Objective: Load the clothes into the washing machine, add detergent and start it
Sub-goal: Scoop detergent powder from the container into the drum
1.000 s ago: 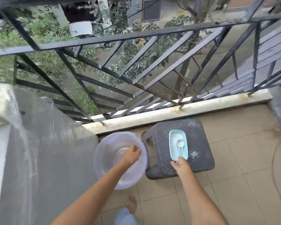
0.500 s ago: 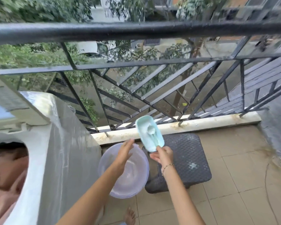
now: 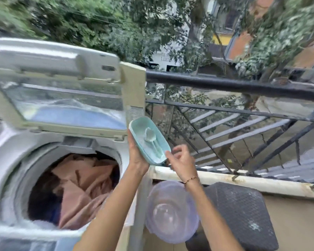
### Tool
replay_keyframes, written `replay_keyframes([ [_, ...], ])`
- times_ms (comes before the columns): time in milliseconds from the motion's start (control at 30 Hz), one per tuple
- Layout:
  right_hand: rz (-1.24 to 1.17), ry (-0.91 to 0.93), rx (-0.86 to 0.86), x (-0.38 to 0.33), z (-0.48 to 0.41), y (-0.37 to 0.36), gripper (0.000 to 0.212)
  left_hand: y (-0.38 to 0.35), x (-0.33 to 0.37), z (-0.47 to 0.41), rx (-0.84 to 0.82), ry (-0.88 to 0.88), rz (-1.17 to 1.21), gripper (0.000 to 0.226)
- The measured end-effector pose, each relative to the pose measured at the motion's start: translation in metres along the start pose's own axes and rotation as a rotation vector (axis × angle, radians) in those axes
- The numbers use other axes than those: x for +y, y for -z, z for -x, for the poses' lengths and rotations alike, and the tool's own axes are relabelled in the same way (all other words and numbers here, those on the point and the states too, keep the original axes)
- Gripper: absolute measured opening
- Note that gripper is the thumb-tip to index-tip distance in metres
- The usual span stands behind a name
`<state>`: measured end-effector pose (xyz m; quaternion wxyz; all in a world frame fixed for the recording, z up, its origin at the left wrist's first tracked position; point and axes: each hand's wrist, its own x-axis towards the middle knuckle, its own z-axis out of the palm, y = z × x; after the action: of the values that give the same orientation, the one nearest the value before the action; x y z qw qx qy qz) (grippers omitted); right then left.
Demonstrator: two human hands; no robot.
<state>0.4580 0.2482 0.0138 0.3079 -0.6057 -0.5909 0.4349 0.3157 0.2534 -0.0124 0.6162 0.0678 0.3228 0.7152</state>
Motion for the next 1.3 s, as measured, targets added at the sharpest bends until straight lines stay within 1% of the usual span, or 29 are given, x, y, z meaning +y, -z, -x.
replay_keyframes([
  [33, 0.141, 0.163, 0.117, -0.012, 0.003, -0.011, 0.022, 0.005, 0.016, 0.004, -0.014, -0.010, 0.008, 0.078],
  [67, 0.273, 0.310, 0.182, -0.025, 0.007, -0.022, 0.023, 0.011, 0.030, 0.007, -0.023, -0.011, 0.007, 0.080],
  [100, 0.390, 0.417, 0.184, -0.040, 0.013, -0.037, 0.021, 0.020, 0.045, 0.011, -0.029, -0.008, 0.006, 0.081],
  [133, 0.497, 0.474, 0.154, -0.054, 0.018, -0.051, 0.017, 0.030, 0.058, 0.016, -0.034, -0.005, -0.001, 0.080],
  [167, 0.594, 0.495, 0.121, -0.066, 0.022, -0.065, 0.017, 0.039, 0.068, 0.020, -0.035, 0.001, -0.012, 0.079],
  [233, 0.747, 0.506, 0.072, -0.085, 0.033, -0.099, 0.025, 0.063, 0.093, 0.031, -0.026, 0.027, -0.036, 0.081],
  [300, 0.812, 0.480, 0.019, -0.101, 0.044, -0.134, 0.031, 0.086, 0.116, 0.043, -0.021, 0.070, -0.053, 0.088],
  [367, 0.814, 0.433, -0.040, -0.113, 0.056, -0.165, 0.031, 0.110, 0.136, 0.053, -0.016, 0.106, -0.039, 0.093],
  [433, 0.789, 0.411, -0.089, -0.123, 0.068, -0.195, 0.030, 0.136, 0.158, 0.061, -0.032, 0.124, 0.006, 0.093],
  [567, 0.679, 0.403, -0.151, -0.143, 0.092, -0.243, 0.026, 0.180, 0.200, 0.077, -0.076, 0.185, 0.042, 0.099],
  [633, 0.617, 0.412, -0.131, -0.154, 0.103, -0.265, 0.018, 0.195, 0.220, 0.080, -0.076, 0.163, 0.021, 0.092],
  [700, 0.569, 0.477, -0.094, -0.165, 0.109, -0.281, 0.013, 0.200, 0.236, 0.081, -0.083, 0.137, -0.034, 0.085],
  [767, 0.584, 0.566, -0.062, -0.174, 0.111, -0.291, 0.011, 0.204, 0.249, 0.079, -0.063, 0.115, -0.125, 0.077],
  [833, 0.651, 0.618, -0.055, -0.180, 0.110, -0.296, 0.011, 0.207, 0.259, 0.079, -0.063, 0.116, -0.208, 0.074],
  [933, 0.787, 0.670, -0.043, -0.183, 0.106, -0.302, 0.015, 0.211, 0.272, 0.079, -0.131, 0.121, -0.310, 0.071],
  [1033, 0.860, 0.746, -0.009, -0.182, 0.105, -0.306, 0.016, 0.216, 0.280, 0.076, -0.136, 0.087, -0.356, 0.068],
  [1167, 0.838, 0.807, -0.008, -0.180, 0.105, -0.312, 0.017, 0.222, 0.291, 0.073, -0.126, 0.089, -0.418, 0.071],
  [1233, 0.805, 0.788, 0.006, -0.183, 0.102, -0.312, 0.018, 0.221, 0.296, 0.071, -0.104, 0.102, -0.459, 0.076],
  [1300, 0.762, 0.770, -0.026, -0.186, 0.097, -0.312, 0.017, 0.221, 0.300, 0.067, -0.108, 0.103, -0.495, 0.077],
])
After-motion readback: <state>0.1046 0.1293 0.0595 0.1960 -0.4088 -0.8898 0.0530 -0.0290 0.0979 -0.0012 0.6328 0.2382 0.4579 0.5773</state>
